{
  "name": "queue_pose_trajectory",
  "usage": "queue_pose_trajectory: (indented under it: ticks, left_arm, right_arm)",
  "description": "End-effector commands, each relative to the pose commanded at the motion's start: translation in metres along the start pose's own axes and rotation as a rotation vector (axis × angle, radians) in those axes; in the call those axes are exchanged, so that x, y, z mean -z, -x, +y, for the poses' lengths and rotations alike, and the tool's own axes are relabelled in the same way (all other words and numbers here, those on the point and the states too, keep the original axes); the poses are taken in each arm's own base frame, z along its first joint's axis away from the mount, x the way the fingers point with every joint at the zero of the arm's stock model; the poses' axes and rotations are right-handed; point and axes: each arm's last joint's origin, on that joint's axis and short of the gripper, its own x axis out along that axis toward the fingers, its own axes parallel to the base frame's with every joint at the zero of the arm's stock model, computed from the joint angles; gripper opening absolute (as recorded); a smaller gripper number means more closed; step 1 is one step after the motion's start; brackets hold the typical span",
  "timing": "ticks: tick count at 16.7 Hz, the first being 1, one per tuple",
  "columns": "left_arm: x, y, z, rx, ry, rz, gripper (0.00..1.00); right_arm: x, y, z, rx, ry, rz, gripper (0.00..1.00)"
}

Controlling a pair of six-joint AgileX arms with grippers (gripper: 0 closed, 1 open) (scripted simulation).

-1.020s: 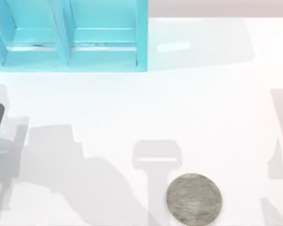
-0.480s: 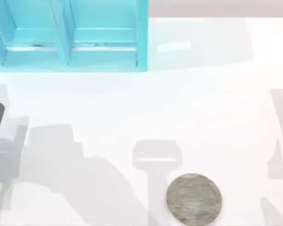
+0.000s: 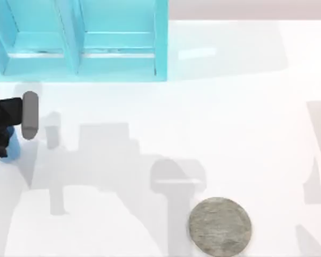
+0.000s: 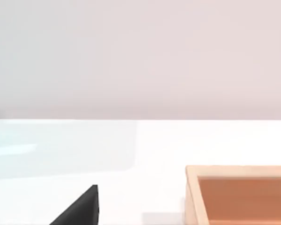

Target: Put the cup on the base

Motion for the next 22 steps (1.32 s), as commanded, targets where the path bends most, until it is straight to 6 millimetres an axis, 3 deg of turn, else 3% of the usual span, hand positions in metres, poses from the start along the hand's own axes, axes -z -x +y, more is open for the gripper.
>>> queue_pose_trajectory:
  ticks: [5, 10, 16, 22]
  left_arm:
    - [-0.081, 0.006, 0.012, 0.025, 0.230, 0.016, 0.00]
    - [-0.180, 0.014, -0.006, 0.026, 0.517, 0.044, 0.00]
    - [-0.290, 0.029, -0.071, -0.007, 0.888, 0.053, 0.00]
    - [-0.358, 0.047, -0.152, -0.034, 1.212, 0.016, 0.00]
  right_arm:
    - [0.000, 0.000, 0.000, 0.000, 0.000, 0.000, 1.00]
    - [0.000, 0.000, 0.000, 0.000, 0.000, 0.000, 1.00]
    - [0.000, 0.000, 0.000, 0.000, 0.000, 0.000, 1.00]
    - [0.000, 0.000, 0.000, 0.000, 0.000, 0.000, 1.00]
